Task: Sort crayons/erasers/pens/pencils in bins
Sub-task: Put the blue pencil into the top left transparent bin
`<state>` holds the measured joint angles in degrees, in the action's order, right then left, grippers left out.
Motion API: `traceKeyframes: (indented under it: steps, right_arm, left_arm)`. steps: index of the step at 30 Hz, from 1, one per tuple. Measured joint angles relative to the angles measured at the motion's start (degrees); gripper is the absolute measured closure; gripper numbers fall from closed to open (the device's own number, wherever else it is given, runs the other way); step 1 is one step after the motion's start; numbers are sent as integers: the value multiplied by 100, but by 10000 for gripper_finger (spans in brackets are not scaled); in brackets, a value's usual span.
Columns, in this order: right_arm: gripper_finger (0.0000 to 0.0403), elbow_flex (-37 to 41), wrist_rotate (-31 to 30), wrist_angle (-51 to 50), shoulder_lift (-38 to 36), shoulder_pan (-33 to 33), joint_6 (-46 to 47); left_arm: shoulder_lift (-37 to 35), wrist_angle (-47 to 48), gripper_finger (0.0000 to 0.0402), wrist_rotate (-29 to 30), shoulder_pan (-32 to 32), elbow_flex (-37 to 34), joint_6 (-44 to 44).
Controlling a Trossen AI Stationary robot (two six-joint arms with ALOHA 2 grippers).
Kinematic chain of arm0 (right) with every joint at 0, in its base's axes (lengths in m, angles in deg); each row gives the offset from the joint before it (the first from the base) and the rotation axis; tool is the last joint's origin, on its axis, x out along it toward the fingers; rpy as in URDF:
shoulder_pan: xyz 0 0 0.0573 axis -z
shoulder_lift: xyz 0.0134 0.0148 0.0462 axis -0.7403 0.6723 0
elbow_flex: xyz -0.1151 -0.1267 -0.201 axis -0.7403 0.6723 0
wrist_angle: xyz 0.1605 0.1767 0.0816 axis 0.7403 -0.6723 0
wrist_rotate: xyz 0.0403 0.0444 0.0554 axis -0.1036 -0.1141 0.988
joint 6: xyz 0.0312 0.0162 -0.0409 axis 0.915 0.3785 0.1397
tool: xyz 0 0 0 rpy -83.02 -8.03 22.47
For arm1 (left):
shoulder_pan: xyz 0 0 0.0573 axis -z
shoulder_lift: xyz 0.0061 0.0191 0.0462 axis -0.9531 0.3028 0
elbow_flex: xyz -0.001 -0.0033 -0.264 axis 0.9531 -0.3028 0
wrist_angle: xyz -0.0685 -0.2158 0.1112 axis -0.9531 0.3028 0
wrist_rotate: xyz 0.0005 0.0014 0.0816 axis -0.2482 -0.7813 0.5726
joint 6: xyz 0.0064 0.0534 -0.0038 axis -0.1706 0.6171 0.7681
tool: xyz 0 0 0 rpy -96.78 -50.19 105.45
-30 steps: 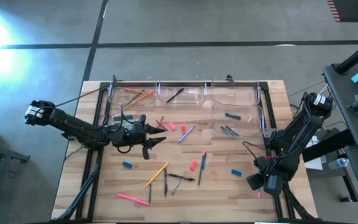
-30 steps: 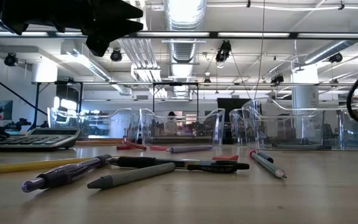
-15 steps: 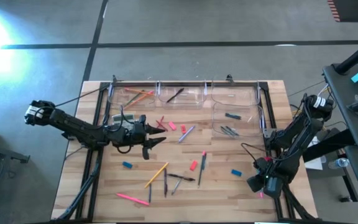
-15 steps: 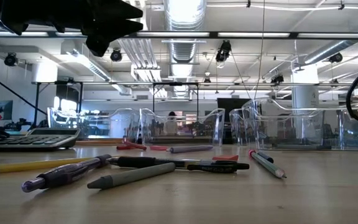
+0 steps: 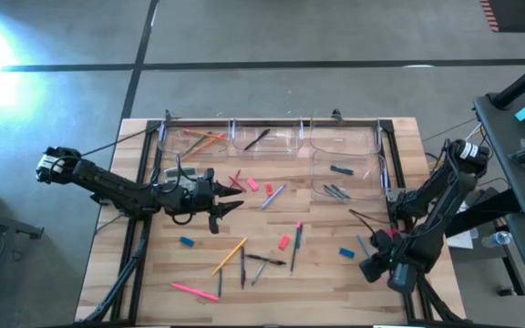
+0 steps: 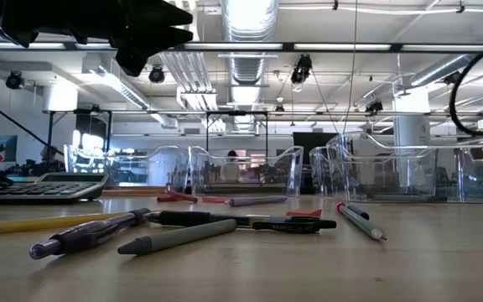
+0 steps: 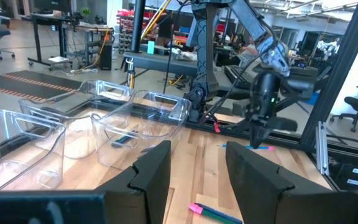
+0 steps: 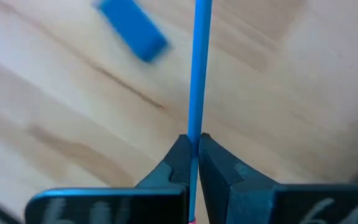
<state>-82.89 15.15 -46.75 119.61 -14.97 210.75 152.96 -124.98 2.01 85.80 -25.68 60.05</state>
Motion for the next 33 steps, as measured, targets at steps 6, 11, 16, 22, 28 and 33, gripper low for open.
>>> traceKeyframes:
  steps: [6, 11, 16, 22, 28, 33]
  right_arm:
    - [393, -307, -894, -39, -41, 183, -756]
    - [393, -454, -1571, 84, -52, 483, -1627]
    - [394, -451, -1815, 549, -126, 923, -2685]
    - [394, -445, -2018, 1785, -322, 1626, -4629]
    - [394, -447, -2134, 3515, -564, 2419, -7213]
    - [394, -447, -2093, 4117, -620, 2946, -8519]
  left_arm:
    - [0, -4, 261, 0, 9, 9, -7]
    - [12, -19, 261, -116, 9, 10, -27]
    - [15, -92, 261, -229, 10, 9, -151]
    - [17, -310, 261, -409, 9, 3, -151]
    - [195, -962, 261, -1455, 16, 9, -132]
    - [560, -1417, 261, -1482, 7, 28, -131]
